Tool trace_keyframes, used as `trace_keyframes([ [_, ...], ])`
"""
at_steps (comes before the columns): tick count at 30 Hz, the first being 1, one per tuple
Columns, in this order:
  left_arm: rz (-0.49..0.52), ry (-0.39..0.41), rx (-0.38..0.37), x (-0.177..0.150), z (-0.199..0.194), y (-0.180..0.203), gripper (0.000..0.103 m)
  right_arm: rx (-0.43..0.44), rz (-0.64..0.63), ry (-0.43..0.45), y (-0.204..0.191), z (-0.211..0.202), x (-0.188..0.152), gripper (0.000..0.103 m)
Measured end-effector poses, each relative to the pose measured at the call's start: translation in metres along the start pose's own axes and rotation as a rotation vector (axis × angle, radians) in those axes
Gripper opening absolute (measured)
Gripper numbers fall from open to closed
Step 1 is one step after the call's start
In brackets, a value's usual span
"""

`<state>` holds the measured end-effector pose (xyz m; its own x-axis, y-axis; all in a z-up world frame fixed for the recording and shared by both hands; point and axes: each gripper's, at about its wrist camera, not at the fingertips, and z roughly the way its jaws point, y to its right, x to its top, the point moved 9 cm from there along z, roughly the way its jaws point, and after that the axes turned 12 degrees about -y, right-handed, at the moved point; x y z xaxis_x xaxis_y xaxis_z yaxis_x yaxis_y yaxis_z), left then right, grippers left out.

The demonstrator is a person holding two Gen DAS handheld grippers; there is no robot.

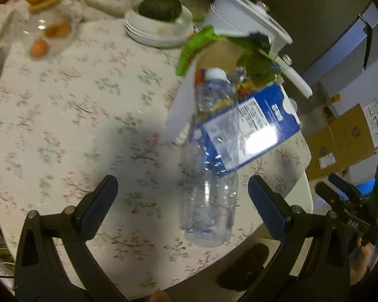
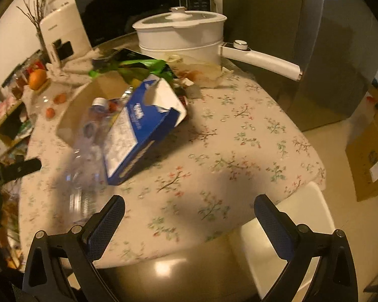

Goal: Collect trash
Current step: 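Reach and close the left tool on the clear plastic bottle while the right tool approaches the blue carton, then grasp the blue milk carton with the right tool and lift it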

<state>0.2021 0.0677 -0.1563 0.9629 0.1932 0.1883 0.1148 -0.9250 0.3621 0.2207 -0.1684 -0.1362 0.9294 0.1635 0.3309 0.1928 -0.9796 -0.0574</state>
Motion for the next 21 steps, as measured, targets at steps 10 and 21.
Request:
trace_keyframes([
  [10,0.071,-0.105,-0.064,0.007,0.047,0.041,0.085,0.040,0.090,-0.058,0.011,0.034,0.014,0.103],
  [21,0.065,-0.180,-0.093,0.005,0.073,0.046,0.063,0.108,0.129,-0.077,0.007,0.049,0.017,0.103],
])
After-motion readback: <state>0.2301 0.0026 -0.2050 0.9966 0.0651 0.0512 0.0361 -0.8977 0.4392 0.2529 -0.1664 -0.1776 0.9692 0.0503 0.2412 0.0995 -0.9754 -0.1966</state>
